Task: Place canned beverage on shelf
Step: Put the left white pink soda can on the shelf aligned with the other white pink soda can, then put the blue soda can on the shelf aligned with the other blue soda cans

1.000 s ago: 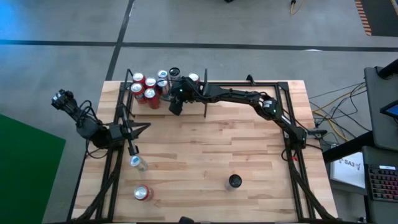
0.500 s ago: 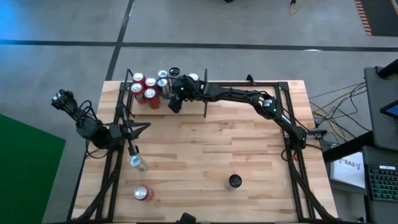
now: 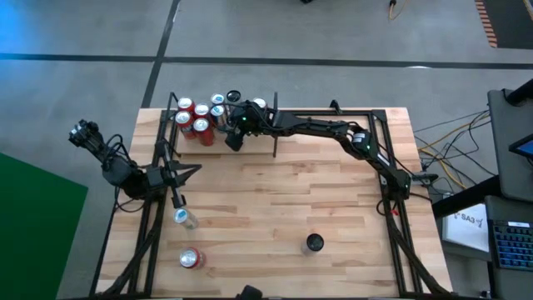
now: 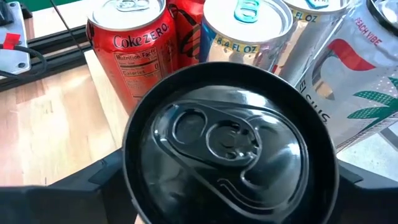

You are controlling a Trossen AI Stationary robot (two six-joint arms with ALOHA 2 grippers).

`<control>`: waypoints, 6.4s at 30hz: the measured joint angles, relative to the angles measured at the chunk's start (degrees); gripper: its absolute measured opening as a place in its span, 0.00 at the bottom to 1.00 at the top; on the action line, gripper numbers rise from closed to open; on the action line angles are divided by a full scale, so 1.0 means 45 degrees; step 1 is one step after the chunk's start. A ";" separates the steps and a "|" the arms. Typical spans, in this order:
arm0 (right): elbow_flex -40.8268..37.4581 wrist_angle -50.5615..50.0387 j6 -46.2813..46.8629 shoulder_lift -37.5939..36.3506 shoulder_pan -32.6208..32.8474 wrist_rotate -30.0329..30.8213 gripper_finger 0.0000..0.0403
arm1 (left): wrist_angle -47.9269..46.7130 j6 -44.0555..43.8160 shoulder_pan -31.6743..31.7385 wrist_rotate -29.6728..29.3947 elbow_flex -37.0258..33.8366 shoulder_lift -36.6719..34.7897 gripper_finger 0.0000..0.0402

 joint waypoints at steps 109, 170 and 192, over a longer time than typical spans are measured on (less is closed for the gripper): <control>-0.0969 -0.0289 0.0191 -0.1258 0.0495 0.0273 0.02 | -0.0185 0.0272 -0.0005 -0.0007 -0.0005 -0.0083 0.00; -0.0930 -0.0325 -0.0681 -0.1938 0.0687 0.0345 0.02 | -0.0170 0.0339 0.0000 -0.0005 -0.0005 -0.0078 0.00; -0.4666 -0.3201 -0.0518 -0.7388 0.4600 0.1484 0.02 | -0.0102 -0.2005 -0.0005 0.0175 0.1879 0.3430 0.00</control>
